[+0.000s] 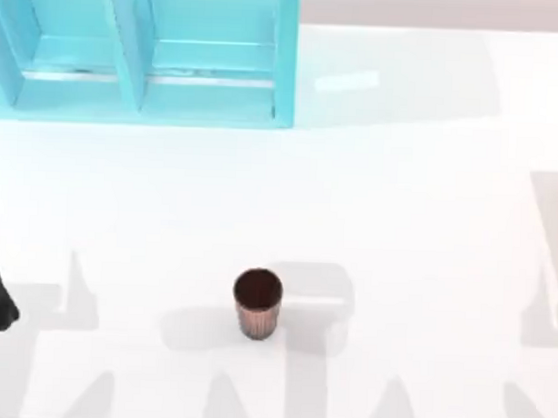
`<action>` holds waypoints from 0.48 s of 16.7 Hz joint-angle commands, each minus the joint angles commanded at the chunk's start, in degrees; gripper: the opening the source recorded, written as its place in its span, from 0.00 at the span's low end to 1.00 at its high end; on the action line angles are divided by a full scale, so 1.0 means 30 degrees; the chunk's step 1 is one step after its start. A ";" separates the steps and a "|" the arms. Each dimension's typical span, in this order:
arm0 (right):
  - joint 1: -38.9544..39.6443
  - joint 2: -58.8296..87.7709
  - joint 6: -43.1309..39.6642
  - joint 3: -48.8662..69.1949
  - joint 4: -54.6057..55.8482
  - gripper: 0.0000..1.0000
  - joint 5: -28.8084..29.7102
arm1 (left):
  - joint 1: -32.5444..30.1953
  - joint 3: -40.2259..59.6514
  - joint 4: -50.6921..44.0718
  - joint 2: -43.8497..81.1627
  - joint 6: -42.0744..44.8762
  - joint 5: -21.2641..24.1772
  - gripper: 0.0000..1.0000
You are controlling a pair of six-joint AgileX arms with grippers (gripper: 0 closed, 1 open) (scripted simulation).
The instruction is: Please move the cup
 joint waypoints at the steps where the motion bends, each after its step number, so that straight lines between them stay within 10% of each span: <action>1: 0.0000 0.0000 0.0000 0.0000 0.0000 1.00 0.0000 | 0.0000 0.0000 0.0000 0.0000 0.0000 0.0000 1.00; 8: 0.0000 0.0000 0.0000 0.0000 0.0000 1.00 0.0000 | -0.0369 0.3624 -0.2932 0.4074 -0.2523 -0.0627 1.00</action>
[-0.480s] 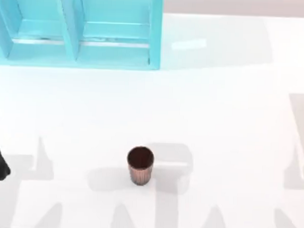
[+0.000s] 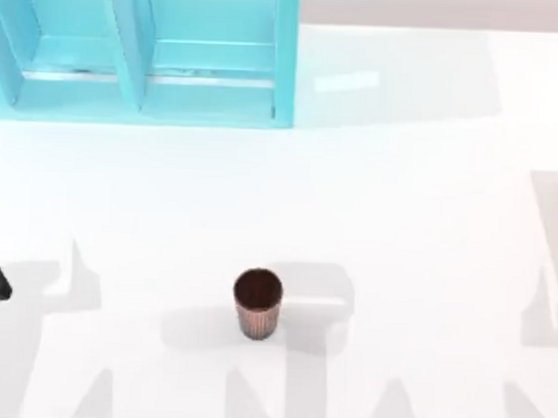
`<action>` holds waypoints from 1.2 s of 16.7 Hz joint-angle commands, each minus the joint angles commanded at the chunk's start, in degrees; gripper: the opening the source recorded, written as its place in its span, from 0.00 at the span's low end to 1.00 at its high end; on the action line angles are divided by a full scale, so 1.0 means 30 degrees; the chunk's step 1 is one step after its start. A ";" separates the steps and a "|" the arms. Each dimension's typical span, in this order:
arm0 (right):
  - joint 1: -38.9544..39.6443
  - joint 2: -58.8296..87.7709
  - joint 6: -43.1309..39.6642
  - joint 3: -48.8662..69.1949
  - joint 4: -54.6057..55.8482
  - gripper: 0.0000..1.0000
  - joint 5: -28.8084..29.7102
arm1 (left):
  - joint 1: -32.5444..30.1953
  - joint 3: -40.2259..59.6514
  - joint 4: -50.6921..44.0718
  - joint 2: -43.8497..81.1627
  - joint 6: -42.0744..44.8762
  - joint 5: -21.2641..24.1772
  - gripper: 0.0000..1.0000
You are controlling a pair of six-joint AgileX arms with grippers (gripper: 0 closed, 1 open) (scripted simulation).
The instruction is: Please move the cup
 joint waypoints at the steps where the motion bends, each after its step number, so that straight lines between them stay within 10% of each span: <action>1: 0.0000 0.0000 0.0000 0.0000 0.0000 1.00 0.0000 | -0.0180 0.1137 -0.0918 0.1405 -0.0733 -0.0176 1.00; 20: 0.0000 0.0000 0.0000 0.0000 0.0000 1.00 0.0000 | -1.1903 2.6932 -2.1213 3.2177 -1.1905 -0.0134 1.00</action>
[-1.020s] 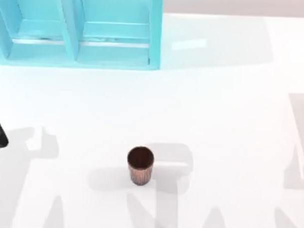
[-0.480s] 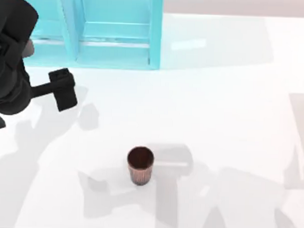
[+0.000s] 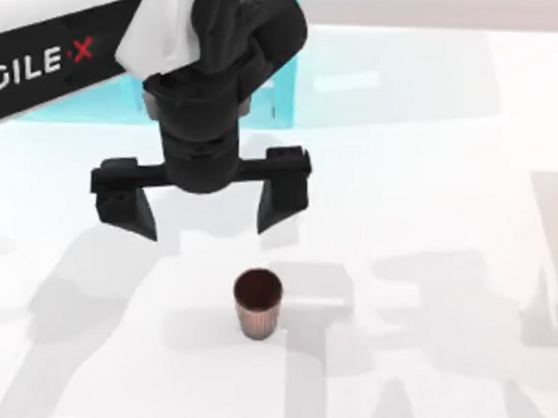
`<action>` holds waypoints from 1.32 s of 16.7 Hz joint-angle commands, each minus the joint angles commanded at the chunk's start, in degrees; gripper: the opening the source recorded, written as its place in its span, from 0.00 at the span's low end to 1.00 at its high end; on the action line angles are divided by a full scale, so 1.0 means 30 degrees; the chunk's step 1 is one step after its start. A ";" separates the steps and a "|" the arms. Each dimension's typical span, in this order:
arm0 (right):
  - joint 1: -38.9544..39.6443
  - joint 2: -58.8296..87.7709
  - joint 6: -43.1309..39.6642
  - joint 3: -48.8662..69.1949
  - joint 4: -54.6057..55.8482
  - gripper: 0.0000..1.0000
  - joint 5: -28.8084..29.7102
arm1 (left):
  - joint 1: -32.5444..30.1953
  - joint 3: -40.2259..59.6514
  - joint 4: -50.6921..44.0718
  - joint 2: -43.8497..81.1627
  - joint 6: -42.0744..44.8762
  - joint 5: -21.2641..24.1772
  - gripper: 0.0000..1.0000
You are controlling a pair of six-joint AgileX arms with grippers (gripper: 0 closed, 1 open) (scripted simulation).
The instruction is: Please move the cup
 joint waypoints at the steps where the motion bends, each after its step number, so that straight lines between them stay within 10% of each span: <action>1: 0.0000 0.0000 0.0000 0.0000 0.0000 1.00 0.0000 | -0.0712 0.0935 -0.0514 0.0650 -0.0136 0.0180 1.00; 14: 0.0000 0.0000 0.0000 0.0000 0.0000 1.00 0.0000 | -0.2979 0.3460 -0.1533 0.2098 -0.0340 0.0798 1.00; 22: 0.0000 0.0000 0.0000 0.0000 0.0000 1.00 0.0000 | -0.2982 -0.1584 0.4652 0.3140 -0.0299 0.0815 1.00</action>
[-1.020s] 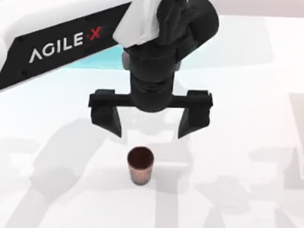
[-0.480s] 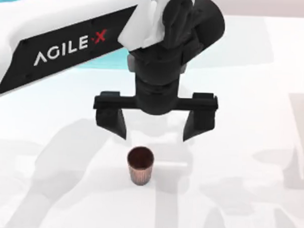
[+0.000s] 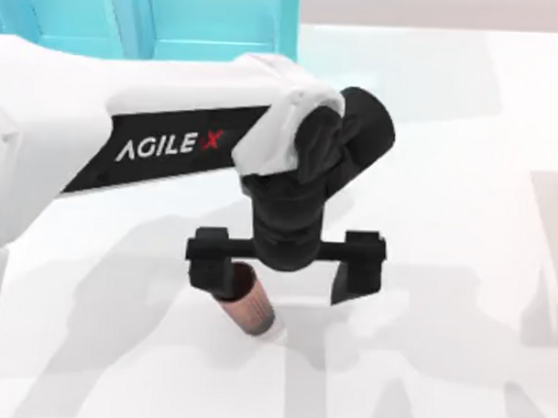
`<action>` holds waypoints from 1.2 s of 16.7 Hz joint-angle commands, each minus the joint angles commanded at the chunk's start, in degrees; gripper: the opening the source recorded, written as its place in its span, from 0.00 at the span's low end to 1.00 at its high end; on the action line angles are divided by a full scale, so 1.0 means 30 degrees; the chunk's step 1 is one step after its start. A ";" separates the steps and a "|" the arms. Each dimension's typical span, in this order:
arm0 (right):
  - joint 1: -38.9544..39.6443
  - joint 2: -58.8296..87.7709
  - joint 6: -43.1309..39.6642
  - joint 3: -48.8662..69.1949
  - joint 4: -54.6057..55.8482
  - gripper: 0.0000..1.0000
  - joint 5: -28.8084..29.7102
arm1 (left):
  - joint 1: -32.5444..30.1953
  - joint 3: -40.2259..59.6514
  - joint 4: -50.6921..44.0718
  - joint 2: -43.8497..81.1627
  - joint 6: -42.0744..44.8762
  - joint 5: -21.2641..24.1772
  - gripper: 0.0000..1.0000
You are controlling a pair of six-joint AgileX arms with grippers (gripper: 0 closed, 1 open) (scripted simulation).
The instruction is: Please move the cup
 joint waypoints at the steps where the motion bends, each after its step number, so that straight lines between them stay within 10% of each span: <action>1: 0.0000 0.0000 0.0000 0.0000 0.0000 1.00 0.0000 | -0.0006 -0.0369 0.0389 0.0091 -0.0004 0.0001 1.00; 6: 0.0000 0.0000 0.0000 0.0000 0.0000 1.00 0.0000 | -0.0010 -0.0554 0.0588 0.0140 -0.0008 0.0001 1.00; 20: 0.0000 0.0000 0.0000 0.0000 0.0000 1.00 0.0000 | -0.0010 -0.0554 0.0588 0.0140 -0.0008 0.0001 0.00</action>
